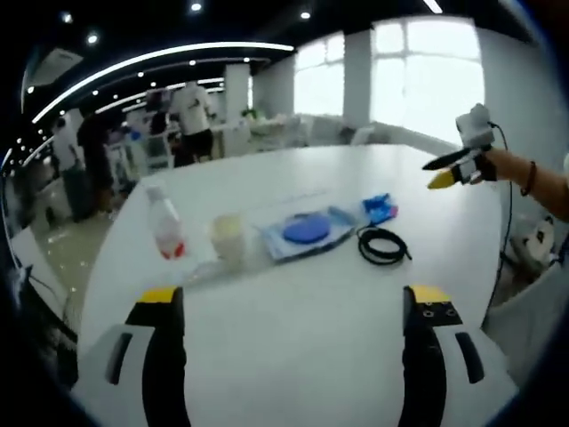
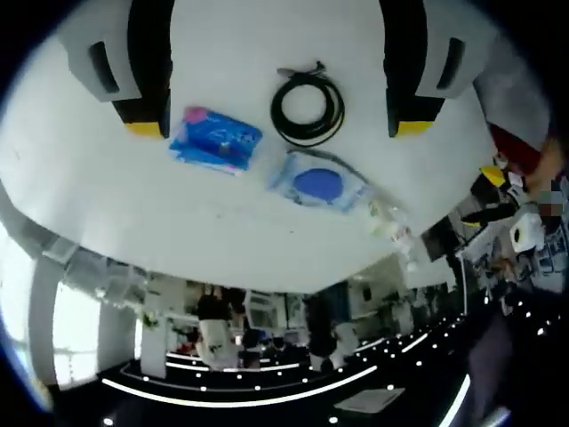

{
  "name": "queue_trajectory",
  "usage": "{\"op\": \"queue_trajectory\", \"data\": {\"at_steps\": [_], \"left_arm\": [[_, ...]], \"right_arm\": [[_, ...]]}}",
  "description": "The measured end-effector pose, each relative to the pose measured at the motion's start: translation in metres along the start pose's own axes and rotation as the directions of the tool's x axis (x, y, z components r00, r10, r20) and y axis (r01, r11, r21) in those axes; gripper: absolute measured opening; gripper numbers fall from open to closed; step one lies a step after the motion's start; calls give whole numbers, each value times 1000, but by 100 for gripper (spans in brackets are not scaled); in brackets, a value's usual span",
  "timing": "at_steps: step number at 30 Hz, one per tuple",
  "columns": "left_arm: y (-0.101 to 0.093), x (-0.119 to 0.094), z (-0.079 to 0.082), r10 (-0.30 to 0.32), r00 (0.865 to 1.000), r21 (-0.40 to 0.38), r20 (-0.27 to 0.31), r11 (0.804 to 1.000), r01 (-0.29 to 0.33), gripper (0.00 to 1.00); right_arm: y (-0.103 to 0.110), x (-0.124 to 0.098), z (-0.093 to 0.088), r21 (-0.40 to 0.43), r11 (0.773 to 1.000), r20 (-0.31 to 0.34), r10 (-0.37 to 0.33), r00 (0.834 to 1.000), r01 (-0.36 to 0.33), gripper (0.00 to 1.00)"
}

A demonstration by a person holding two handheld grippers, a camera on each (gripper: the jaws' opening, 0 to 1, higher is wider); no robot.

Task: Arrange the tabletop items into an orderly group along one side of the table until the central work area is clear of visible clutter.

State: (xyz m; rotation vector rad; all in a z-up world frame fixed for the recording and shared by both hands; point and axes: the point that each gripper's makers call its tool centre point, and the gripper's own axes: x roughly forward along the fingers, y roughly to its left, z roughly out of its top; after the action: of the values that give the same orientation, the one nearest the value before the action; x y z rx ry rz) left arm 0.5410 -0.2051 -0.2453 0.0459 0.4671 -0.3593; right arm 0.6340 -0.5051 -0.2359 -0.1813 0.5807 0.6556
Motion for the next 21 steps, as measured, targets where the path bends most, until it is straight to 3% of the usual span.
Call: {"op": "queue_trajectory", "data": {"at_steps": [8,11,21], "left_arm": [[-17,-24,-2,-28,999,35,-22,999,29,99],[-22,-35,-1,-41,999,26,-9,999,41,99],[-42,-62,-9,-71,997,32,8,997,71,99]], "right_arm": [[60,-33,-9,4,996,15,89,996,-89,100],[81,-45,-21,14,994,8,105,994,-105,100],[117,-73,-49,26,991,5,134,991,-134,100]]}}
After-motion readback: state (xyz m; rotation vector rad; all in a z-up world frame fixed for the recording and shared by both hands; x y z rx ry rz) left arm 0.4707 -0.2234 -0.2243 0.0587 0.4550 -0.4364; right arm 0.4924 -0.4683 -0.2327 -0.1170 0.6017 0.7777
